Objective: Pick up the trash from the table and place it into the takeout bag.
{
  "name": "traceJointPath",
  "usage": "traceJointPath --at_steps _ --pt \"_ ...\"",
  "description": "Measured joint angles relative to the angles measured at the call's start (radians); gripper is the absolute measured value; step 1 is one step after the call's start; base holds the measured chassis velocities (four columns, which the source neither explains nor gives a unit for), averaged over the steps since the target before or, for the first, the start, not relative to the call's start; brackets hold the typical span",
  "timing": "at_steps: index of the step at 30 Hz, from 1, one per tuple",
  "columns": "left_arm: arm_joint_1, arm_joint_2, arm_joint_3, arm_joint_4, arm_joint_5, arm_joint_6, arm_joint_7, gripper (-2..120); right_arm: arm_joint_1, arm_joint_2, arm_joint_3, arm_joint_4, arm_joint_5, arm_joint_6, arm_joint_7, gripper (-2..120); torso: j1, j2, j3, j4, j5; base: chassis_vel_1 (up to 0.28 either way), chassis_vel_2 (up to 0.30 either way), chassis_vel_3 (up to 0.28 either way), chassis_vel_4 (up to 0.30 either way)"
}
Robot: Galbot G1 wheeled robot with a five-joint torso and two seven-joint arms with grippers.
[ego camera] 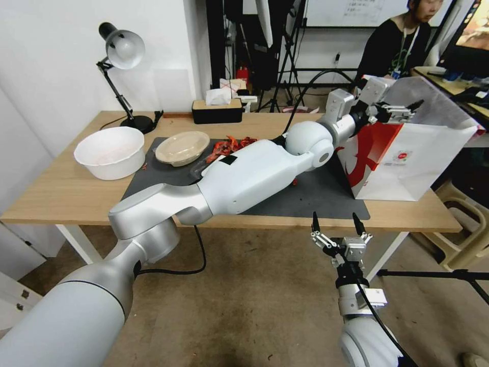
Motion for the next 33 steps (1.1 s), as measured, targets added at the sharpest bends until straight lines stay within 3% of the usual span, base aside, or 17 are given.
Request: traceJointPath --at_steps 6,9,10,12,23,26,33 --pt "0.035 0.07 -0.027 -0.067 0.0 0.013 -0.021 100 0.0 0.0 0.0 0.0 0.0 0.0 0.0 100 0.0 0.0 0.0 0.0001 -0.0001 0.0 0.0 0.0 0.0" --pt "0.1 0.17 -0.074 -0.157 0.001 0.021 -0.039 100 0.003 -0.002 -0.004 0.0 0.001 -0.004 0.0 100 0.0 0.0 0.0 0.0002 -0.0003 0.0 0.0 0.0 0.0" --pt "0.1 0.17 -0.074 -0.157 0.001 0.021 -0.039 100 0.003 -0.002 -0.004 0.0 0.001 -0.004 0.0 100 0.0 0.0 0.0 0.0002 -0.0003 0.0 0.0 0.0 0.0" --pt "0.159 0.252 -0.118 -0.215 0.01 0.021 -0.045 100 0.005 -0.006 -0.007 0.0 0.001 -0.01 0.0 100 0.0 0.0 0.0 0.0001 -0.0004 0.0 0.0 0.0 0.0" --pt "0.332 0.439 -0.244 -0.335 0.04 0.02 -0.045 100 0.01 -0.011 -0.015 -0.004 0.001 -0.014 0.0 100 0.0 0.0 0.0 0.0002 -0.0004 0.0 0.0 0.0 0.0" --pt "0.425 0.505 -0.322 -0.399 0.051 0.019 -0.045 100 0.013 -0.012 -0.017 -0.009 0.001 -0.014 0.0 100 0.0 0.0 0.0 0.0 0.0 0.0 0.0 0.0 0.0" --pt "0.592 0.582 -0.449 -0.491 0.107 0.016 -0.039 100 0.013 -0.013 -0.018 -0.016 0.0 -0.012 0.0 100 0.0 0.0 0.0 0.0002 -0.0005 0.0 0.0 0.0 0.0"
